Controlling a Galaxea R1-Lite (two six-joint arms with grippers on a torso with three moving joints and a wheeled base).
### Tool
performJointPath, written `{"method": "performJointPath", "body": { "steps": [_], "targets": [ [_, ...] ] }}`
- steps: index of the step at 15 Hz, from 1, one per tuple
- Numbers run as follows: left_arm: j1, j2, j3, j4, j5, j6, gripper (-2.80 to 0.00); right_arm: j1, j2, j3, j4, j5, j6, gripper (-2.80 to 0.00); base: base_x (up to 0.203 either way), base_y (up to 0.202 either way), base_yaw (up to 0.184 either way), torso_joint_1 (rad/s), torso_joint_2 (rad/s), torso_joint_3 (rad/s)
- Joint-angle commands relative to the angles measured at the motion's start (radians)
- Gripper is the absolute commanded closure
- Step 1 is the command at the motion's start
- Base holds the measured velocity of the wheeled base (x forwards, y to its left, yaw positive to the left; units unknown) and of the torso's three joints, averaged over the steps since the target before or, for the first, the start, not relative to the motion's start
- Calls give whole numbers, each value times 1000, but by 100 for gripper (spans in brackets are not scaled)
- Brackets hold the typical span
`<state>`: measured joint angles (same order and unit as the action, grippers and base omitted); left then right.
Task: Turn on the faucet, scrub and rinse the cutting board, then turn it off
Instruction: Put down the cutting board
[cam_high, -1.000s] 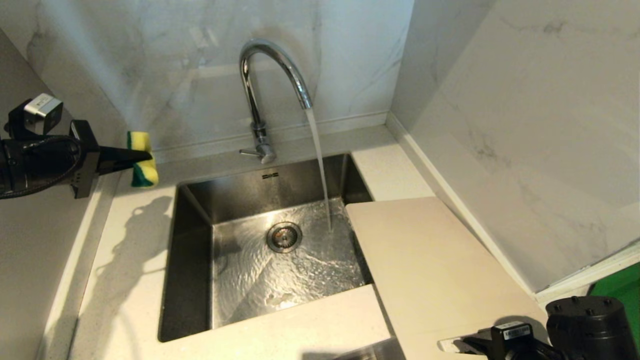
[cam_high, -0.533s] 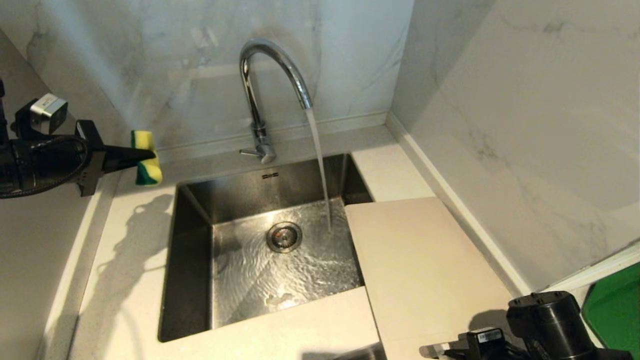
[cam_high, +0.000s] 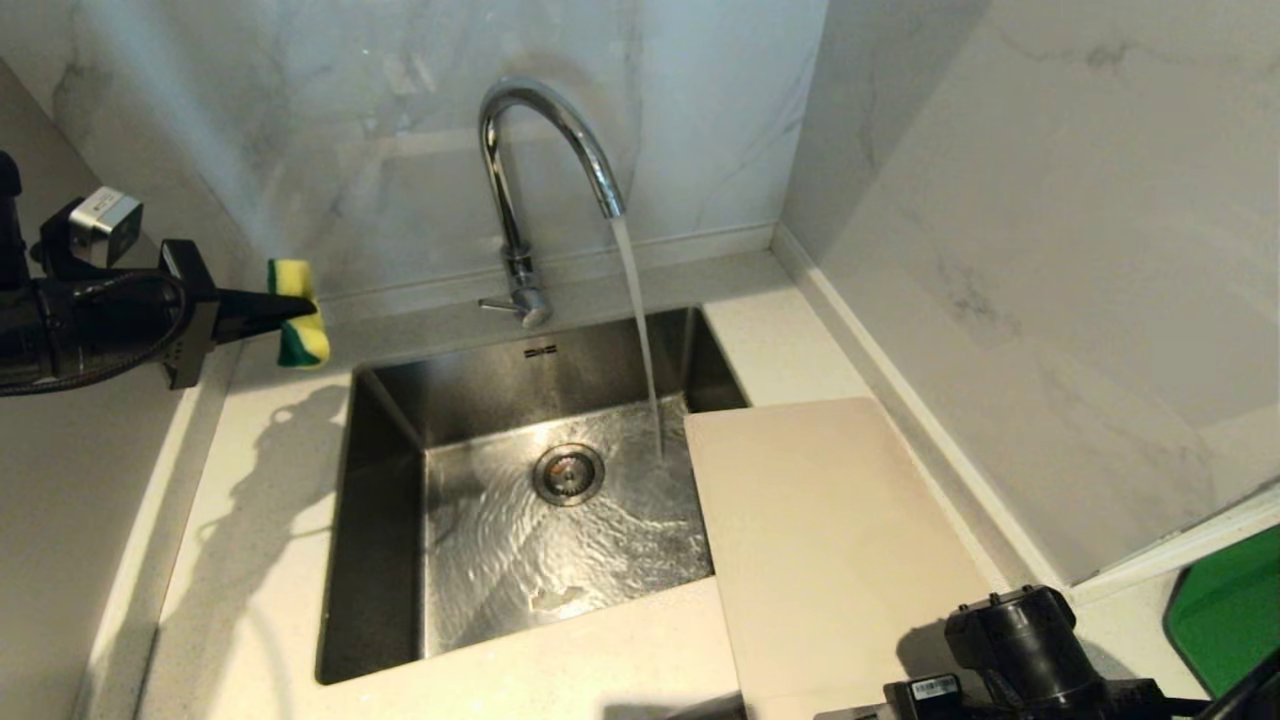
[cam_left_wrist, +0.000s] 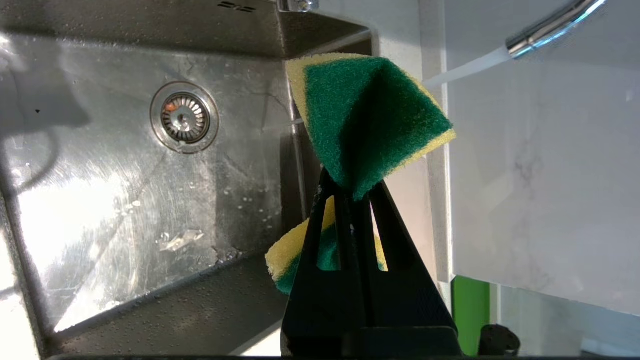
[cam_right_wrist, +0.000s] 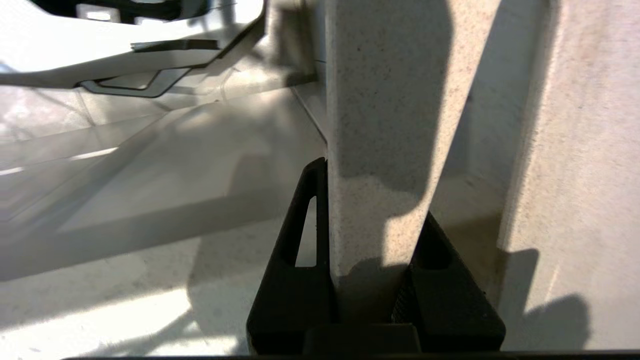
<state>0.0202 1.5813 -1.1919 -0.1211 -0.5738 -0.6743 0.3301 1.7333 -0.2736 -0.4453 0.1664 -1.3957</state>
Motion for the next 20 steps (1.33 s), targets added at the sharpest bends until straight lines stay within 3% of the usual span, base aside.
{"method": "performJointPath", "body": {
  "steps": [1,20],
  "targets": [
    [1,15,0,0,-2,-4,0,20,72,-30,-3,1,-9,0,0,0,0,0,0,0],
    [-2,49,0,-26,-3,-4,0,44,215,-81,-3,2,-8,0,0,0,0,0,0,0]
  ]
}}
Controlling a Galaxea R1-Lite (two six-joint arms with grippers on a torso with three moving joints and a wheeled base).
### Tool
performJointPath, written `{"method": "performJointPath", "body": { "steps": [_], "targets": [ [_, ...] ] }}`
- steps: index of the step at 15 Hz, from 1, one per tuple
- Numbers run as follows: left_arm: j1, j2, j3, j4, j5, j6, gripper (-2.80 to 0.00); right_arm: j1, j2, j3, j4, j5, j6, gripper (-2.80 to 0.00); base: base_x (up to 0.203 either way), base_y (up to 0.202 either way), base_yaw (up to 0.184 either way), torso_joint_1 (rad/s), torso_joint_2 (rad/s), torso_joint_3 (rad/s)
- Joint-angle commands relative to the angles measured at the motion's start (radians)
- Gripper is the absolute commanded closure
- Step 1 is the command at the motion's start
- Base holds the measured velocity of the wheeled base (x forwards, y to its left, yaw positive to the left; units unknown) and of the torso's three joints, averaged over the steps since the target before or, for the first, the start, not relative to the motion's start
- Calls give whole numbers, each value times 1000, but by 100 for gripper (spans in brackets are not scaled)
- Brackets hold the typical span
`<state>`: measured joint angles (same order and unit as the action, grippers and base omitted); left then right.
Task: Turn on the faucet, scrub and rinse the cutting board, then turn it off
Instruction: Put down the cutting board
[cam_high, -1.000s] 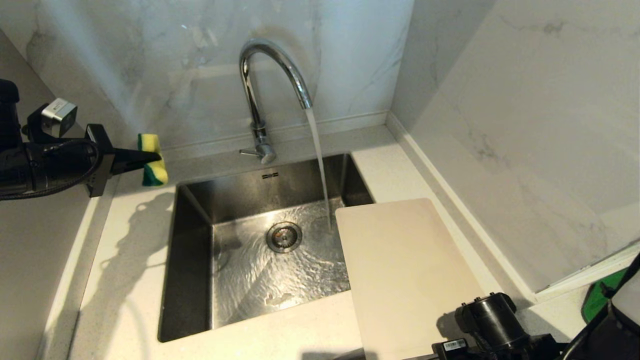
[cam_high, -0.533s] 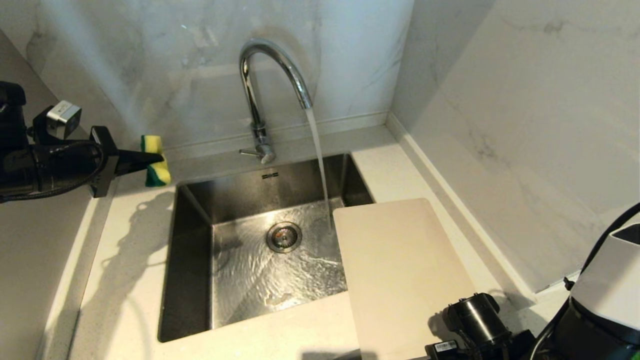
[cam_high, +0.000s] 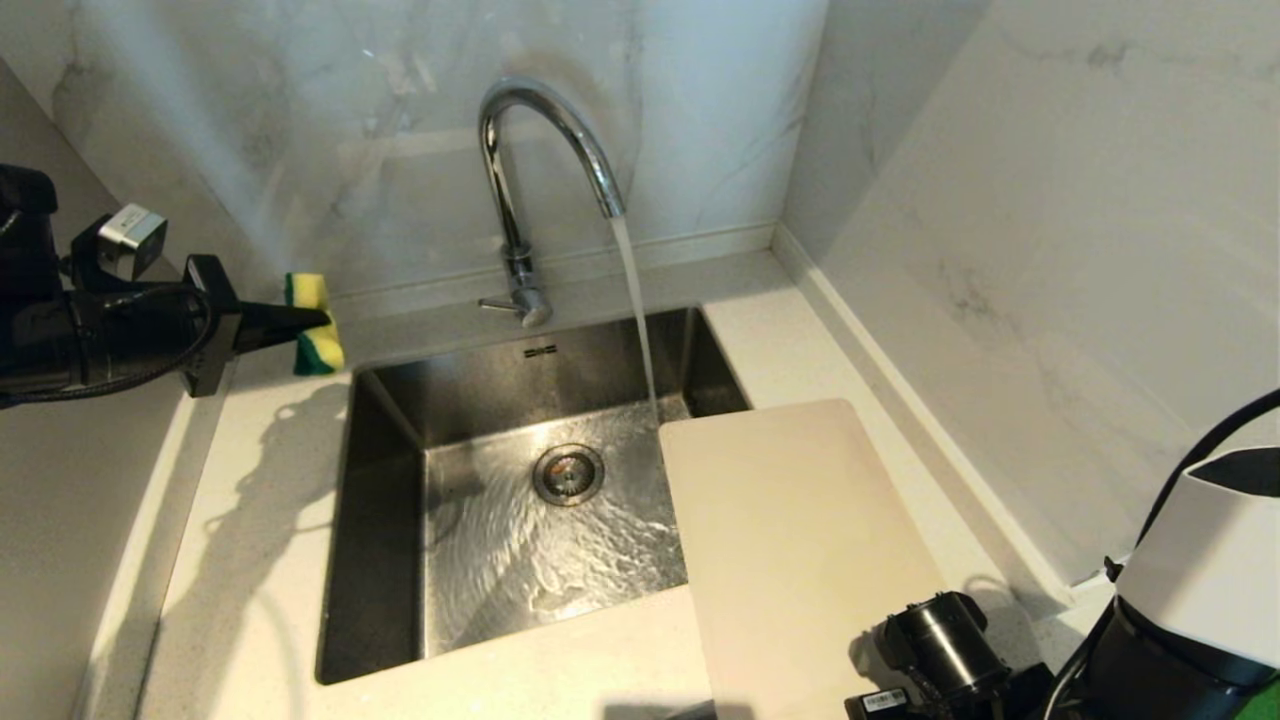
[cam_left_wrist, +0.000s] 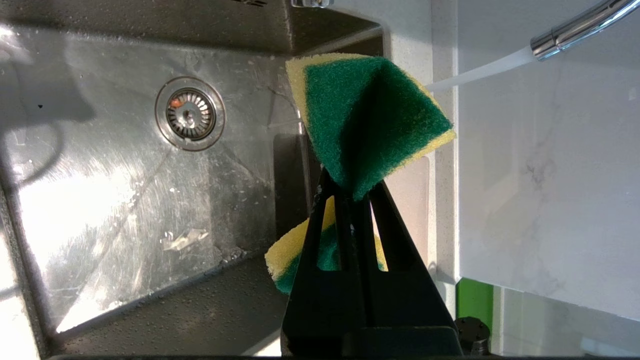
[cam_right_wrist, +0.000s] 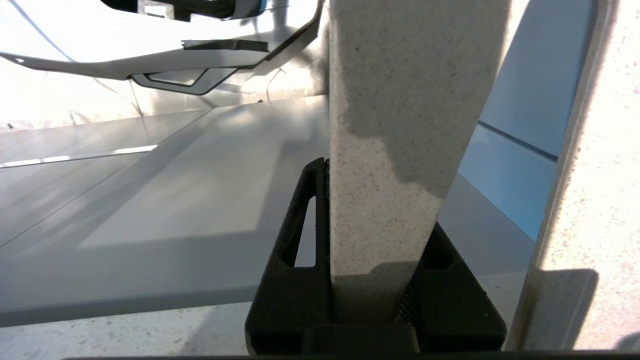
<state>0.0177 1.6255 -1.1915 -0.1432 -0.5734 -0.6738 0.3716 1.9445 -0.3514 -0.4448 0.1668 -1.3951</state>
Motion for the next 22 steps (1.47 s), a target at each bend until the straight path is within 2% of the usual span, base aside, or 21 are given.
{"method": "performJointPath", "body": {
  "steps": [1,3,4,11,17,20,22],
  "targets": [
    [1,5,0,-11,-3,-6,0,3,2,-1,-3,4,-8,0,0,0,0,0,0,0],
    [1,3,1,-13,-2,-6,0,3,1,0,-3,14,-8,0,0,0,0,0,0,0],
    [1,2,0,-13,-2,-7,0,3,1,-1,-3,14,-8,-280,0,0,0,0,0,0],
    [1,-33,3,-13,-2,-10,0,6,-67,21,-3,29,-8,-280,0,0,0,0,0,0],
    [-13,-99,0,-4,5,-29,0,9,-261,105,-3,39,-9,-280,0,0,0,0,0,0],
    [-12,-125,3,7,59,-26,0,9,-354,113,-3,45,-3,-280,0,0,0,0,0,0],
    [-9,-164,2,43,69,-24,0,9,-414,107,-6,77,38,-280,0,0,0,0,0,0]
  ]
}}
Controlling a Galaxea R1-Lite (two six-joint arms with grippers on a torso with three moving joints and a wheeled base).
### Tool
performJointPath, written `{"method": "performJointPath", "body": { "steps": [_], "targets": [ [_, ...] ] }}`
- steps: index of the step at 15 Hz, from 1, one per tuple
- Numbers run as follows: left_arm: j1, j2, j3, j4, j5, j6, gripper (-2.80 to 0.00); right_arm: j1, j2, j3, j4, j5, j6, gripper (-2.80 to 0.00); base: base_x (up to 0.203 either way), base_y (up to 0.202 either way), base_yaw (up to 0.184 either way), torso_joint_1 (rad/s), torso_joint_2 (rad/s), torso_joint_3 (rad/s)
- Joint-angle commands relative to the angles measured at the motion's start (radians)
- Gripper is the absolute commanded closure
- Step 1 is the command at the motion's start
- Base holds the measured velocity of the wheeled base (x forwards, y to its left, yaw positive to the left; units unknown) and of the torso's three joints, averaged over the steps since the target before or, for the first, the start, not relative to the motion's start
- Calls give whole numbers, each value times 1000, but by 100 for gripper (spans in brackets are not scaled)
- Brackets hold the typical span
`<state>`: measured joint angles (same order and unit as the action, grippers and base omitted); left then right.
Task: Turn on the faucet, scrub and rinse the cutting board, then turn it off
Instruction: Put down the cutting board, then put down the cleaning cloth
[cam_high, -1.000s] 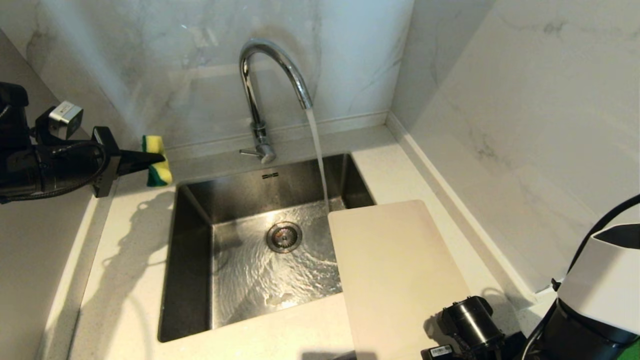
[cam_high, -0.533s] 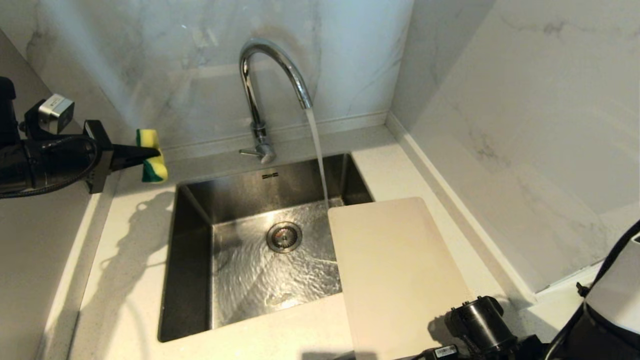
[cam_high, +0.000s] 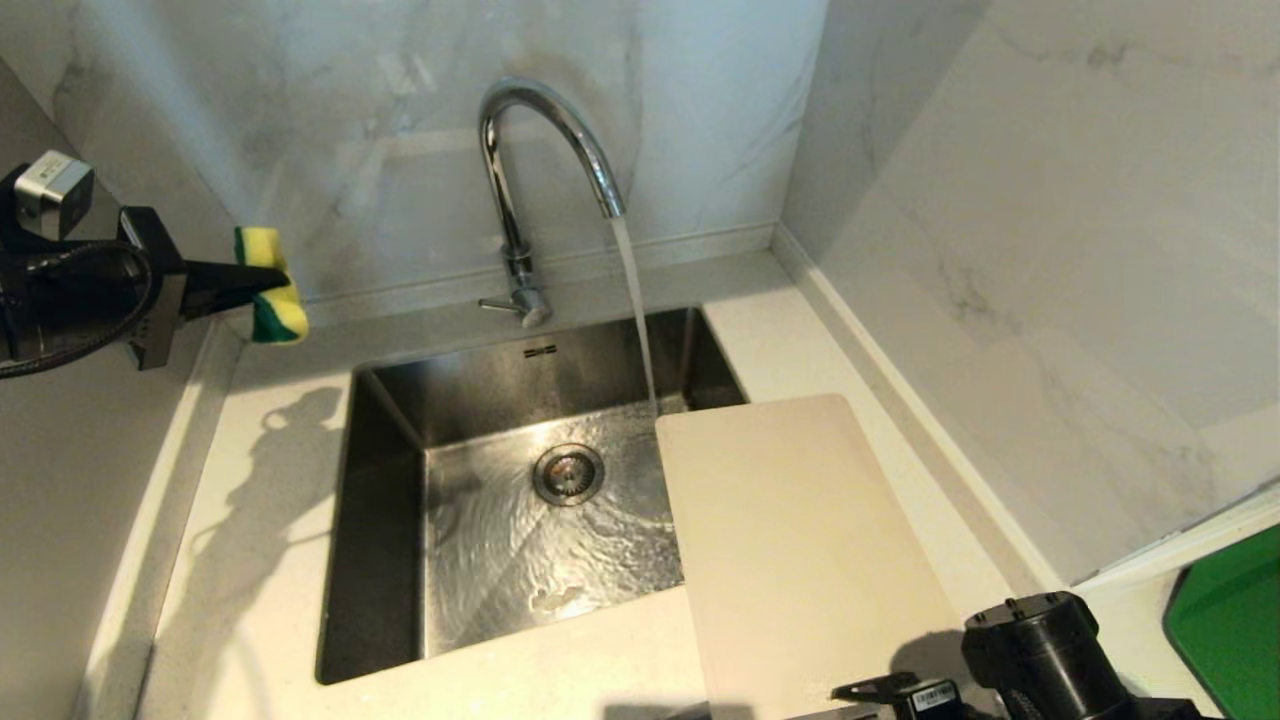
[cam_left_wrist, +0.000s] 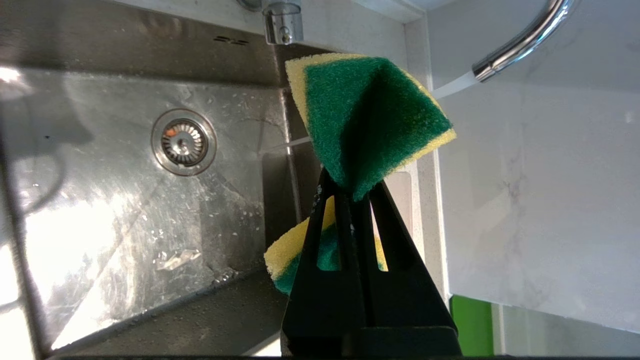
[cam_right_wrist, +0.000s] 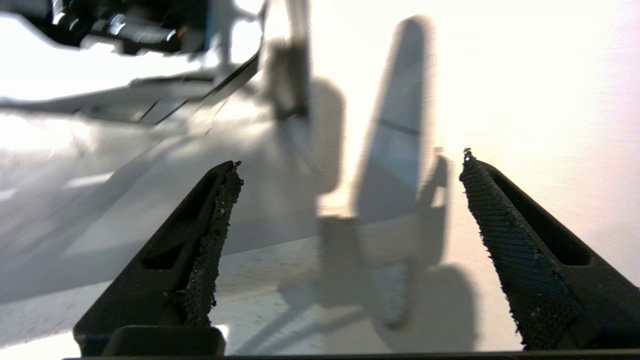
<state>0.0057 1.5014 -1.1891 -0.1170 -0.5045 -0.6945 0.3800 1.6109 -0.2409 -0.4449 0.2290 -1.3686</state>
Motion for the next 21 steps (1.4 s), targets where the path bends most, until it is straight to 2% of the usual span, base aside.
{"method": "performJointPath", "body": {
  "steps": [1,4,8,11,17,18,21],
  "targets": [
    [2,-50,-3,28,1,-4,0,0,-100,-13,-11,22,43,-280,0,0,0,0,0,0],
    [0,-72,-8,56,9,2,0,0,-191,-74,-15,25,135,-280,0,0,0,0,0,0],
    [0,-79,-7,82,47,29,0,-1,-323,-113,-15,24,306,-280,0,0,0,0,0,0],
    [-3,-81,-10,103,50,29,0,-1,-380,-137,-15,23,470,-280,0,0,0,0,0,0],
    [-3,-99,-10,132,76,58,0,-17,-472,-219,-17,1,912,-280,0,0,0,0,0,0],
    [-3,-99,-9,132,81,60,0,-18,-497,-223,-17,0,955,0,0,0,0,0,0,0],
    [-3,-95,-9,144,83,79,0,-26,-533,-224,-16,-7,1034,0,0,0,0,0,0,0]
  ]
}}
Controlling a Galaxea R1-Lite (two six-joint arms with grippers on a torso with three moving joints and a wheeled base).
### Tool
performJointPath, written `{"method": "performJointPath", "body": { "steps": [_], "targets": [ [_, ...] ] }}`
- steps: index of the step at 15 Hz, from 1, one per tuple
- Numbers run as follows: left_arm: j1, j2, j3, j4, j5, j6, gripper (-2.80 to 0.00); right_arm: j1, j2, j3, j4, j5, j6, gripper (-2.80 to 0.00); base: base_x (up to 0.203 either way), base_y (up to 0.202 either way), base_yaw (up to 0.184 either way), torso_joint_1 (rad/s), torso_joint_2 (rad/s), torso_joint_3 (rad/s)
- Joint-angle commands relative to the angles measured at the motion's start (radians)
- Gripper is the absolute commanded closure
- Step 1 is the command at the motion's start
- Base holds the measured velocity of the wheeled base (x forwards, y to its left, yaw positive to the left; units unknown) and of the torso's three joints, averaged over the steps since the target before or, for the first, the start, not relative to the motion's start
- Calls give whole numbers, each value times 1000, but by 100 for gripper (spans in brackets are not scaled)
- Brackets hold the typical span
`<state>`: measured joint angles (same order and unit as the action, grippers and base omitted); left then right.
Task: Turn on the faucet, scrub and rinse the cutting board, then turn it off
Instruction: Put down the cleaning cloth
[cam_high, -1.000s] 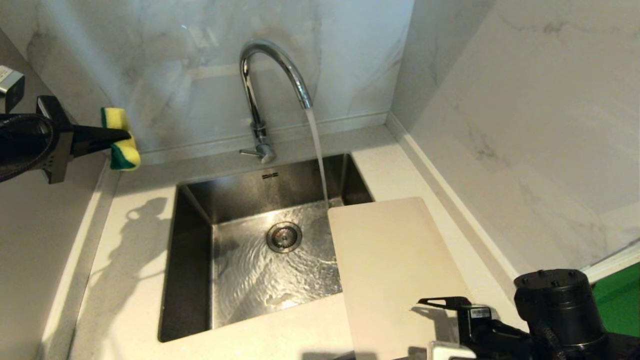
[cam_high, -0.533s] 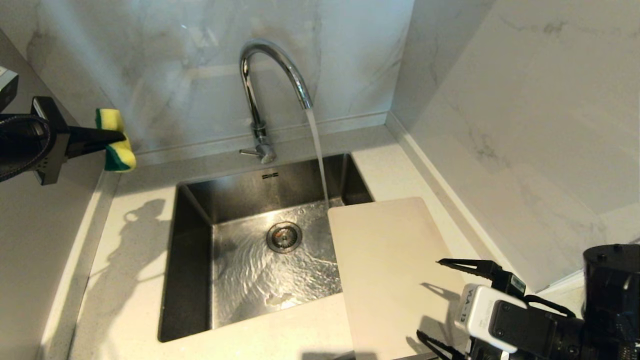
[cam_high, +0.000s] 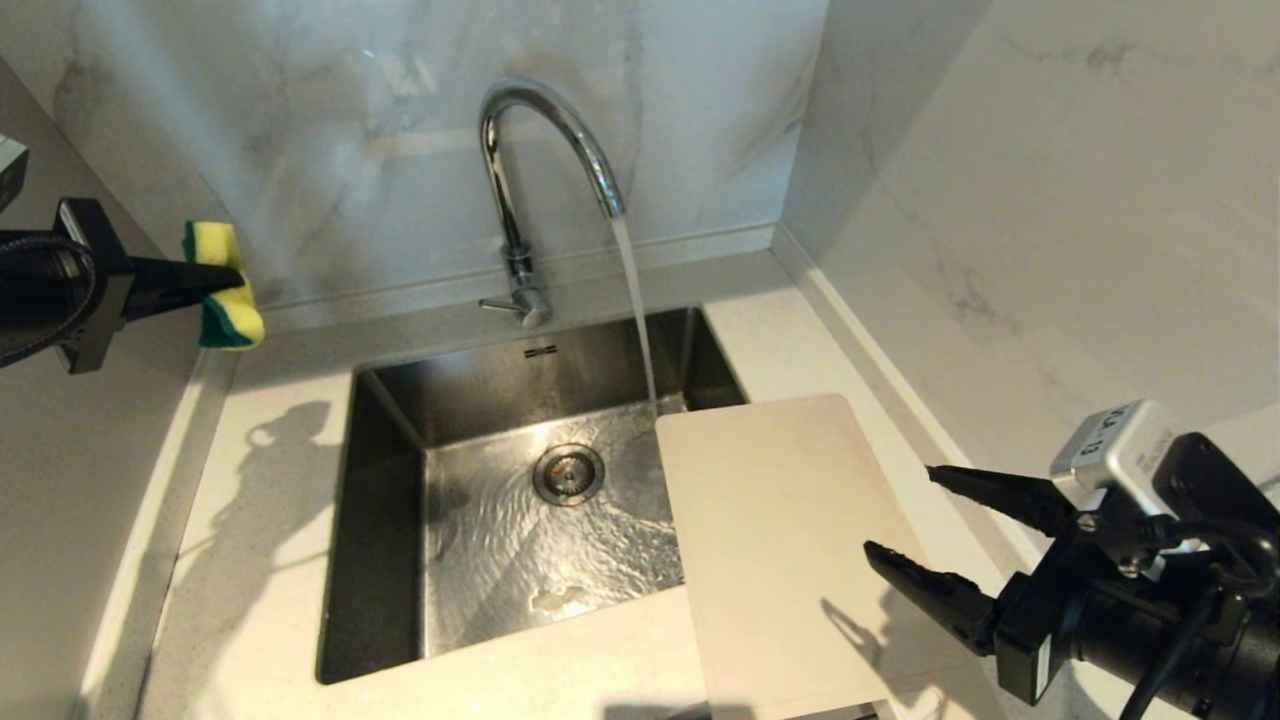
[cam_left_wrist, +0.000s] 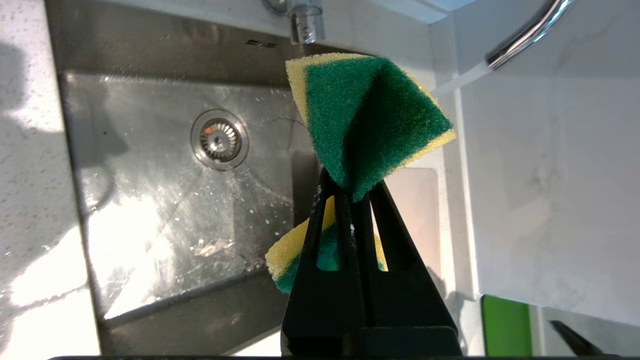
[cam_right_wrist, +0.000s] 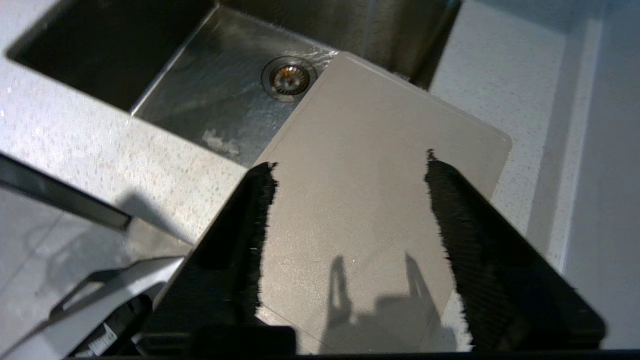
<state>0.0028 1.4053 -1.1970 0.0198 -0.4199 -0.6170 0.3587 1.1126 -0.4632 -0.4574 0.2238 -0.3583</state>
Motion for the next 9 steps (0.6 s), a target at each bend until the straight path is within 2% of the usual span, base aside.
{"method": "performJointPath", "body": {
  "steps": [1,4,9],
  "targets": [
    [0,0,-1,14,-2,8,0,-21,-39,-2,-3,-19,58,0,0,0,0,0,0,0],
    [0,1,2,17,12,13,0,-56,-74,0,-3,-106,163,0,0,0,0,0,0,0],
    [0,3,4,19,13,20,0,-150,-160,42,-1,-125,229,0,0,0,0,0,0,0]
  ]
}}
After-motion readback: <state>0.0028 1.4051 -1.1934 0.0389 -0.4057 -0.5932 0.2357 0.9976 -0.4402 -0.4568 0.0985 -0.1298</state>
